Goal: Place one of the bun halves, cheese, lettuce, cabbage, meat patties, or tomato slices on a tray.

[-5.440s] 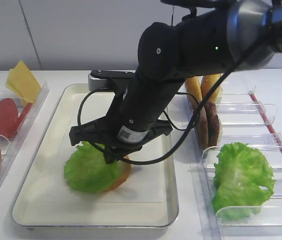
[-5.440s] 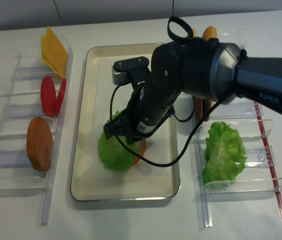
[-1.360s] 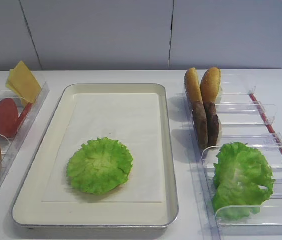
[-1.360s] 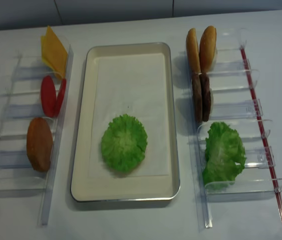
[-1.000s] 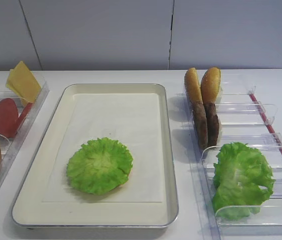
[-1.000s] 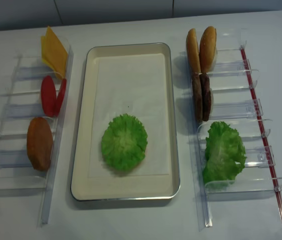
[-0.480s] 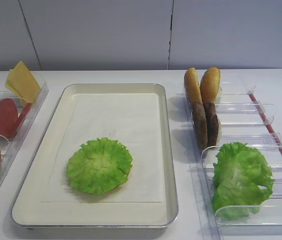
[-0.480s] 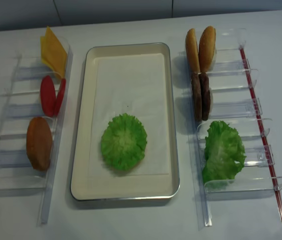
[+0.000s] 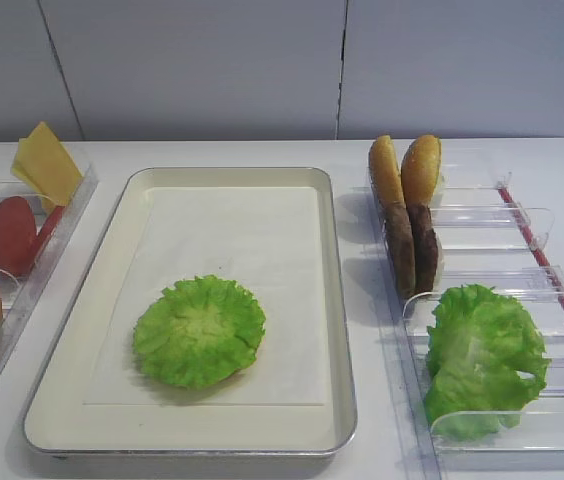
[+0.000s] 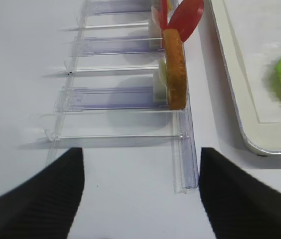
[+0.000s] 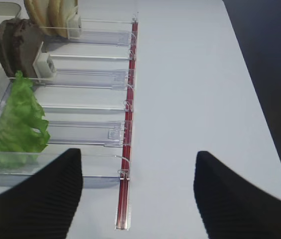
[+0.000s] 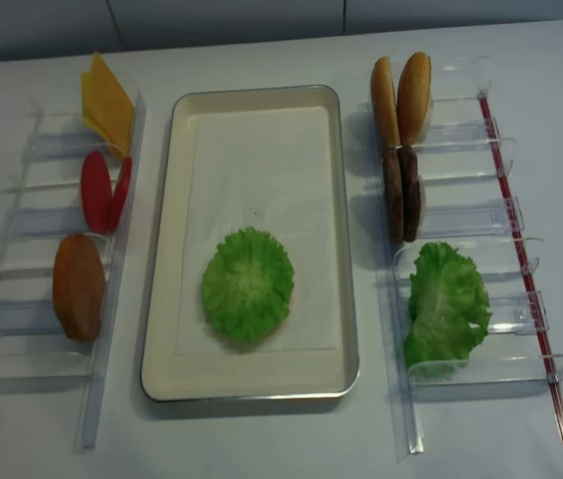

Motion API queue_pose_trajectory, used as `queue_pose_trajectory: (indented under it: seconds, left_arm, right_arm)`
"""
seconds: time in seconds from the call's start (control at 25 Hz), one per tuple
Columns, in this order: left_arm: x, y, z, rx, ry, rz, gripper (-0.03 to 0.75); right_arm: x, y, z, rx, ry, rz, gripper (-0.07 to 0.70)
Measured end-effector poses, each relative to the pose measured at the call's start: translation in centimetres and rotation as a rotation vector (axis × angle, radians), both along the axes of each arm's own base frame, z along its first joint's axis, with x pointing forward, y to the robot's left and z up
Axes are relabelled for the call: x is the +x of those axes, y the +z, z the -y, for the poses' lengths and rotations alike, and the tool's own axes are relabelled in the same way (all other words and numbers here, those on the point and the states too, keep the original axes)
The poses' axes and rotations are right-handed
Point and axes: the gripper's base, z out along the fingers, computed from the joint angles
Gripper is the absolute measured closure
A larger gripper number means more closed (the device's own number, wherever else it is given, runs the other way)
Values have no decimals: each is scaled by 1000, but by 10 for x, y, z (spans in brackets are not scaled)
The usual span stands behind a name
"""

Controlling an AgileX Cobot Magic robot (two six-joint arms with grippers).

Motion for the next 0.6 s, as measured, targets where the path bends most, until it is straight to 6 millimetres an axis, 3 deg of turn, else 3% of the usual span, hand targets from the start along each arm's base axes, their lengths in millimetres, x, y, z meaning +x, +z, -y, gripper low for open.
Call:
queue_pose_trajectory:
  seconds: [0.6]
  left_arm:
    - [0,0,0,0,0,0,256]
  right_arm:
    - [0,0,0,0,-1,-2,130]
